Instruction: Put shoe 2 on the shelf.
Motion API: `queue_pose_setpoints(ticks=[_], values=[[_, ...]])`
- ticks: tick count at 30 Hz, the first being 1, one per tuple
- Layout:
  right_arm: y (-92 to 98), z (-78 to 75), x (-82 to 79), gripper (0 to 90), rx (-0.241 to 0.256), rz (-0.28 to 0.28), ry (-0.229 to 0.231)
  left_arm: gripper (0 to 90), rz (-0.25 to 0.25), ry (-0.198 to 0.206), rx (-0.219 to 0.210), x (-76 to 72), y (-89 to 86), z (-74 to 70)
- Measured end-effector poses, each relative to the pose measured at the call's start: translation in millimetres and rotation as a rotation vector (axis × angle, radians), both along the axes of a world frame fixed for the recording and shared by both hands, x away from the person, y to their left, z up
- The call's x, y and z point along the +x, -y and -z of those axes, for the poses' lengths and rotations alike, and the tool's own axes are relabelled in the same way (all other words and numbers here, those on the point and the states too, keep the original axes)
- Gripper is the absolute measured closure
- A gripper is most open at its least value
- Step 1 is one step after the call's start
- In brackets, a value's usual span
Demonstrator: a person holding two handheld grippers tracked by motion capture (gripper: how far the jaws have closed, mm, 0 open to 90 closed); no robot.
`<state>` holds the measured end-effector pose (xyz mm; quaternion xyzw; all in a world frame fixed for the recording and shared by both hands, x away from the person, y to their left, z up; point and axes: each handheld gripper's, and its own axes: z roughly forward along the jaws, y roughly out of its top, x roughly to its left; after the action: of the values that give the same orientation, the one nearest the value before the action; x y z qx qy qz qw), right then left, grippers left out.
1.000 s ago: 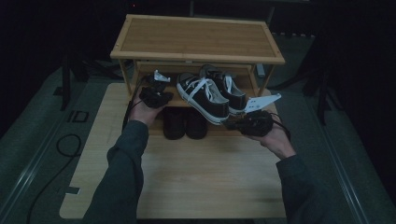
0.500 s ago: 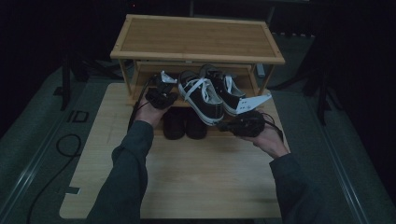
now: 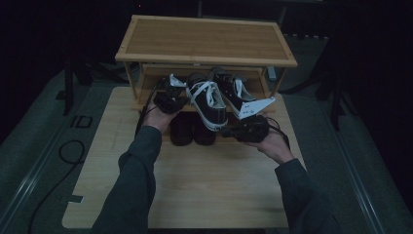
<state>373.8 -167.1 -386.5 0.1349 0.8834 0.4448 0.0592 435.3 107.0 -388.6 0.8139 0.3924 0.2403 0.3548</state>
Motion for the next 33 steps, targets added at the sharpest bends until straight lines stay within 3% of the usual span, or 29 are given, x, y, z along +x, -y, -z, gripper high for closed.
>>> queue_pose_setpoints(ticks=[16,26,33], values=[[-3.6,1.1,1.5,90.0,0.016,-0.015,-0.007,90.0,-0.013,-0.026,0.019,2.6,4.7,-3.9],[-20.1,4.9,3.4,90.0,0.005,-0.035,-0.003,90.0,-0.024,-0.024,-0.005,5.5,5.6,-2.9],[-13.3,3.4,3.0,88.4,0.004,-0.038,-0.001,90.0,-0.019,-0.014,-0.014,4.3,4.4,-1.1]])
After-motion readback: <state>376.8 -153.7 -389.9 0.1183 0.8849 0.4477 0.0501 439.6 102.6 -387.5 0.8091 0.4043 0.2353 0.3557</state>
